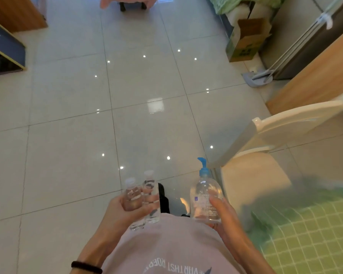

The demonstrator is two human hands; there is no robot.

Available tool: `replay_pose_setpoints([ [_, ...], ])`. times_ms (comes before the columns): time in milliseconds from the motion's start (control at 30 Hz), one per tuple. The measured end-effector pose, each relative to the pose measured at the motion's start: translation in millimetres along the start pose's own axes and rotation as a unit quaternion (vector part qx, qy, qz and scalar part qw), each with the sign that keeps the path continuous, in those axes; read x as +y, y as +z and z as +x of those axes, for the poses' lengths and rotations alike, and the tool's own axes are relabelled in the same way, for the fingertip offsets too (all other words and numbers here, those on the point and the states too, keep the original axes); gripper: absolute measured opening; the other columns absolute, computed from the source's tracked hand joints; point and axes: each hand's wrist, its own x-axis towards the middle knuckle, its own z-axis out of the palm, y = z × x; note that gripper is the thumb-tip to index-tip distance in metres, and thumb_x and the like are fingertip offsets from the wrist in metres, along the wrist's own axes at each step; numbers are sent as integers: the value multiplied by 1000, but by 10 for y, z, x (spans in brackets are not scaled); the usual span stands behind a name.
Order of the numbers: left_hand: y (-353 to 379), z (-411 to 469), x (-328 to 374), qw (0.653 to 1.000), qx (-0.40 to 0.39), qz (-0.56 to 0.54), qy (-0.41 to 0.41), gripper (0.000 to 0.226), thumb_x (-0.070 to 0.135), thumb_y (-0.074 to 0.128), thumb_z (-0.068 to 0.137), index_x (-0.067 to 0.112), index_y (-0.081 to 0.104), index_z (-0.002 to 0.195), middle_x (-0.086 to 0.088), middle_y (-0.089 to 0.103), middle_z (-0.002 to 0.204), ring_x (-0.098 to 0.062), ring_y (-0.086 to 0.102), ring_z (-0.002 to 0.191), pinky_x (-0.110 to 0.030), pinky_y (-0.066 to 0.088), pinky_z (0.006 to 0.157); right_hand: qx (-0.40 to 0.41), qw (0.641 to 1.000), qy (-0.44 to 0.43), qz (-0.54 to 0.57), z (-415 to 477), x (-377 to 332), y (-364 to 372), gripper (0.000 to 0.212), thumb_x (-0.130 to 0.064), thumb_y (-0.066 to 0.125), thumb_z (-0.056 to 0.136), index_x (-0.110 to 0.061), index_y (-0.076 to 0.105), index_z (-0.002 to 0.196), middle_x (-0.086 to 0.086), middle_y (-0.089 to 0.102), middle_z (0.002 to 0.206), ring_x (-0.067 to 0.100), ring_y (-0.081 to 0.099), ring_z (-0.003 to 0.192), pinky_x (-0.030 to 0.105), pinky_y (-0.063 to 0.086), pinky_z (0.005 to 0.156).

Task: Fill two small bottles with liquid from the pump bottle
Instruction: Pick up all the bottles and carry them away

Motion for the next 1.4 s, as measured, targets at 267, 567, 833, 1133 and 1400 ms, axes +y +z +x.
replay_pose_setpoints([
  [267, -30, 1268, 1110, 993, -89, 74, 22, 51, 31, 94, 62, 22, 81, 111, -7, 84, 108, -20, 81, 102, -22, 62, 80, 51, 996, -42, 59, 596, -904, 355, 59, -60, 80, 68, -42, 79, 124, 7, 83, 118, 31, 81, 106, 53, 62, 94],
  [567, 599, 2552, 1897, 981, -153, 115, 14, 47, 18, 90, 68, 11, 79, 113, -15, 82, 109, -24, 80, 104, -23, 62, 79, 54, 992, -91, 72, 1338, -1929, 185, 55, -66, 80, 78, -62, 68, 131, -12, 77, 134, 16, 77, 120, 32, 67, 83],
  [833, 1145, 3265, 2622, 981, -141, 132, 8, 71, 51, 103, 48, 23, 81, 110, -13, 83, 104, -30, 82, 93, -26, 63, 76, 63, 988, -98, 99, 1981, -2742, -40, 62, -75, 81, 71, -61, 68, 130, -12, 76, 134, 18, 74, 124, 59, 55, 111],
  [1133, 1544, 4140, 3359, 967, -184, 178, 6, 54, 33, 97, 56, 22, 83, 107, -12, 83, 106, -27, 81, 99, -24, 63, 77, 105, 977, -111, 146, 2553, -3330, -193, 58, -65, 73, 80, -60, 64, 137, -13, 74, 138, 16, 73, 127, 58, 55, 111],
  [1400, 2070, 5312, 3999, 929, -285, 234, -19, 51, 29, 96, 62, 15, 82, 109, -16, 83, 104, -27, 81, 97, -24, 62, 80, 194, 947, -117, 227, 3205, -3911, -171, 63, -64, 78, 73, -57, 66, 134, -8, 78, 132, 21, 77, 120, 56, 61, 102],
])
